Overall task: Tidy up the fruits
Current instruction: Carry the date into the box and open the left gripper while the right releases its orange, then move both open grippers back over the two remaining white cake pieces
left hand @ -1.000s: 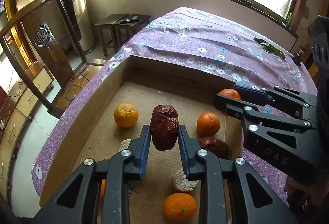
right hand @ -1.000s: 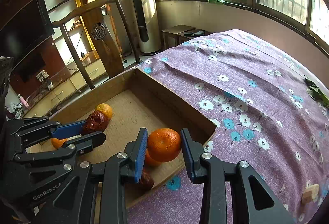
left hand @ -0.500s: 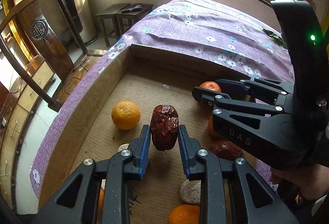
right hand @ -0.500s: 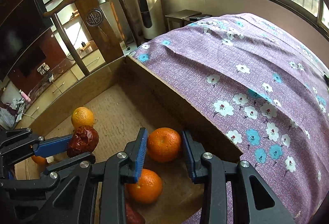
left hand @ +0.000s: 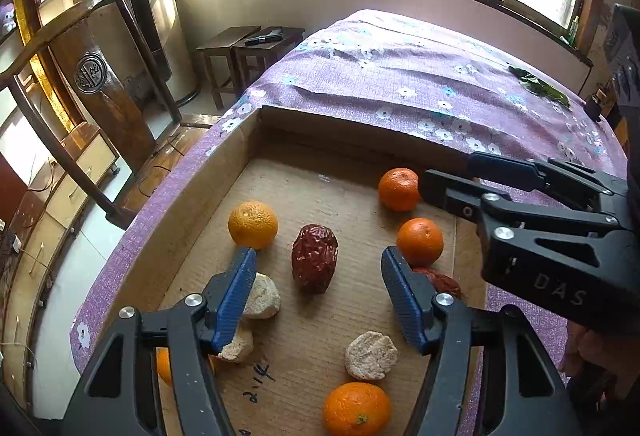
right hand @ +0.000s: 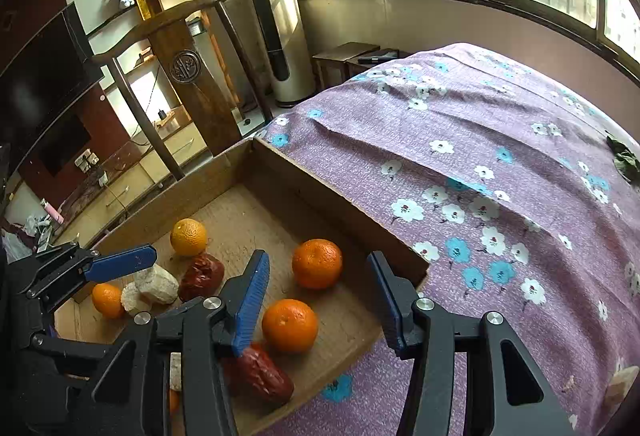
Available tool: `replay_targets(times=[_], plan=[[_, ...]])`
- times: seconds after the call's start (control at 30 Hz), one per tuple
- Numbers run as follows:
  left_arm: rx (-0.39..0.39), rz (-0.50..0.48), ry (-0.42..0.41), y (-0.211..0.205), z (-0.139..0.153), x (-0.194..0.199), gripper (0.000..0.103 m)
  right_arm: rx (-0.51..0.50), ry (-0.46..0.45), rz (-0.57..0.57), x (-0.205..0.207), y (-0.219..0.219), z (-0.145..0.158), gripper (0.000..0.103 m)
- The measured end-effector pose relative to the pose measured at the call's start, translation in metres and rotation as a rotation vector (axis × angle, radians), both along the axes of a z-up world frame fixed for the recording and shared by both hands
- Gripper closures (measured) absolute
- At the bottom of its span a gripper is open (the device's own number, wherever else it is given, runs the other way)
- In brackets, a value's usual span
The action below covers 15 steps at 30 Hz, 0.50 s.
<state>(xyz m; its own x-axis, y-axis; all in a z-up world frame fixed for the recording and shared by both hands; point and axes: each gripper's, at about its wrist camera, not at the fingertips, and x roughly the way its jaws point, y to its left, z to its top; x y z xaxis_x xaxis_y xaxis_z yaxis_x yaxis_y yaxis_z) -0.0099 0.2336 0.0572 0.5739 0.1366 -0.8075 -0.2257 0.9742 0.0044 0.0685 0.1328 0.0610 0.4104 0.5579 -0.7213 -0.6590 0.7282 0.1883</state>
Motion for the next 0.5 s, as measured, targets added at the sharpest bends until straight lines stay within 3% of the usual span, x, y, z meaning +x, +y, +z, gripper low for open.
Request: replay_targets(times=[0.1,0.23,0.5], plan=[[0.032,0.000,-0.025,-0.010,0.006,-0.008,0.035,0.027,-0.012,-0.030,-0.012,-0.017,0.008,0.038],[0.050,-0.010,-0.058,-0.023,0.015,-0.020,0.028,0.019,-0.033,-0.066,-0.028,-0.036,0.013,0.035],[0.056,-0.052,-0.083,-0.054,0.023,-0.033,0.026,0.048,-0.039,-0.167,-0.049,-0.089,0.020,0.032]])
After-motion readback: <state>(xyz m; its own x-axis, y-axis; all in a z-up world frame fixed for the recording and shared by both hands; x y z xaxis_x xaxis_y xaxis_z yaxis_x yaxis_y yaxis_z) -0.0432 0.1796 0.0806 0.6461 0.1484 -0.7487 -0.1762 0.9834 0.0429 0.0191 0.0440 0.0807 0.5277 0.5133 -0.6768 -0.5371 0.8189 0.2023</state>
